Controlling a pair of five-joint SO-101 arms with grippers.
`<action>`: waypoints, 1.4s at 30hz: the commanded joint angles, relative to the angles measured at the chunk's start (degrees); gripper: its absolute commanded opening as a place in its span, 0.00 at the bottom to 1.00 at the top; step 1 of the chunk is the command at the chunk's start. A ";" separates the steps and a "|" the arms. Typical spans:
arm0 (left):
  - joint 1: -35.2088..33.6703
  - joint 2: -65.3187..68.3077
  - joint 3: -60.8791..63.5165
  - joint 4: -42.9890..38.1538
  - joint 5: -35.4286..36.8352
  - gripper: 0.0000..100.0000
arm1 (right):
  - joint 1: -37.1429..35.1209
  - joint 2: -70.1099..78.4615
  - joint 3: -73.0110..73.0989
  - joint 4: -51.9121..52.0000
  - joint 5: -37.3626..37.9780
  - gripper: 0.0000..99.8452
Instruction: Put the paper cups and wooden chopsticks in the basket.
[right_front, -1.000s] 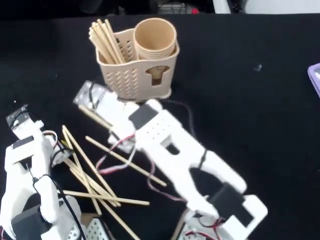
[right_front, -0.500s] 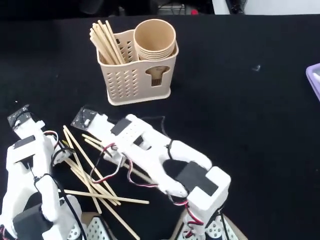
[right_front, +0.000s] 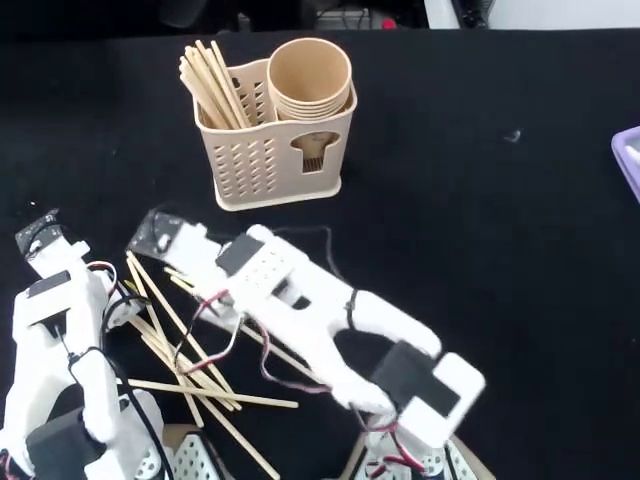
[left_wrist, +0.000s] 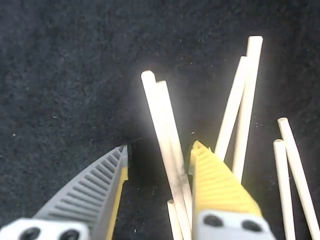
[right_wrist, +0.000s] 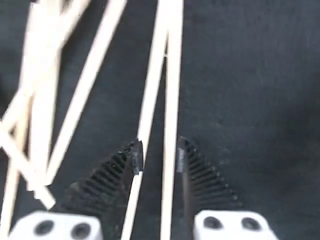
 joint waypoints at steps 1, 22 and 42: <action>-1.36 -0.44 -2.33 -0.53 -0.18 0.20 | -2.11 -3.56 3.38 -4.48 -1.05 0.18; -1.36 -0.44 -2.24 -0.53 -0.18 0.20 | 0.00 14.55 -7.25 0.44 1.14 0.18; -1.36 -0.44 -2.33 -0.53 -0.18 0.20 | 13.27 9.45 -7.52 5.19 8.79 0.01</action>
